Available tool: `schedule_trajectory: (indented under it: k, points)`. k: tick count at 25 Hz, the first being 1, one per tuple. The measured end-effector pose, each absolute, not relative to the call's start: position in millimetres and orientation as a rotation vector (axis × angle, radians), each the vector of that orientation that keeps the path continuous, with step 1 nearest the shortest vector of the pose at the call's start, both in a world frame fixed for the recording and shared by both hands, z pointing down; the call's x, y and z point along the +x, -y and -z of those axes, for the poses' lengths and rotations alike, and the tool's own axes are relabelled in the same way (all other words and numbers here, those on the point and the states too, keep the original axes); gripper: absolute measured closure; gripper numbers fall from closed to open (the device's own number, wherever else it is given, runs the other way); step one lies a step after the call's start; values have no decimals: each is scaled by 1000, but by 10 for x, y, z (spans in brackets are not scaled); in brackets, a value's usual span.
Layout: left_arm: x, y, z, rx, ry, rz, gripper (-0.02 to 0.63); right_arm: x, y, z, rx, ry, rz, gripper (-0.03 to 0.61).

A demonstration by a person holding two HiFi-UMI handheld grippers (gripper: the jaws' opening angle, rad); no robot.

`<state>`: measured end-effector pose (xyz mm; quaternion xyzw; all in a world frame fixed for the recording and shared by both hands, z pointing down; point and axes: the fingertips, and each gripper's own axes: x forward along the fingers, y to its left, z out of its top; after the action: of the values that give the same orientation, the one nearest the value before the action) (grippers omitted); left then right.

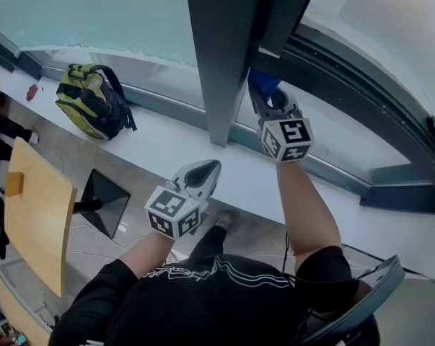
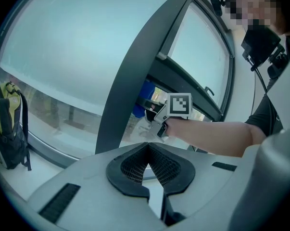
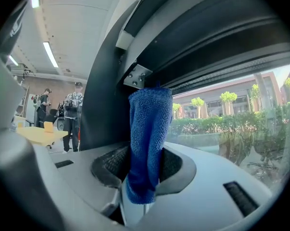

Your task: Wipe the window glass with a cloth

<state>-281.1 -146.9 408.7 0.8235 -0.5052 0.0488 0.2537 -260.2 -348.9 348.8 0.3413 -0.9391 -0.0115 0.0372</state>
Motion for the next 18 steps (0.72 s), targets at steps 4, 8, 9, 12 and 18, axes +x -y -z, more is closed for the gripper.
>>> schedule_trajectory:
  k: [4,8,9,12,18]
  points:
    - [-2757,1539,-4126,2244,1357,-139,607,-2512,3486,-3508,1039,2878,46,457]
    - [-2625,1662,-4160,2265,1312,-144,607,-2281,3483,-3555,1075,2854,43,457]
    - [-2585,1698,-4164,2271,1297,-144,607,-2197,3481,-3569,1092,2848,35,457]
    - [-2430,1797,-4198,2296,1243,-157,607,-1910,3467,-3627,1147,2819,22,457]
    - [-2029,1897,-4230,2354,1154,-202,607,-1088,3488,-3747,1329,2738,-44,457]
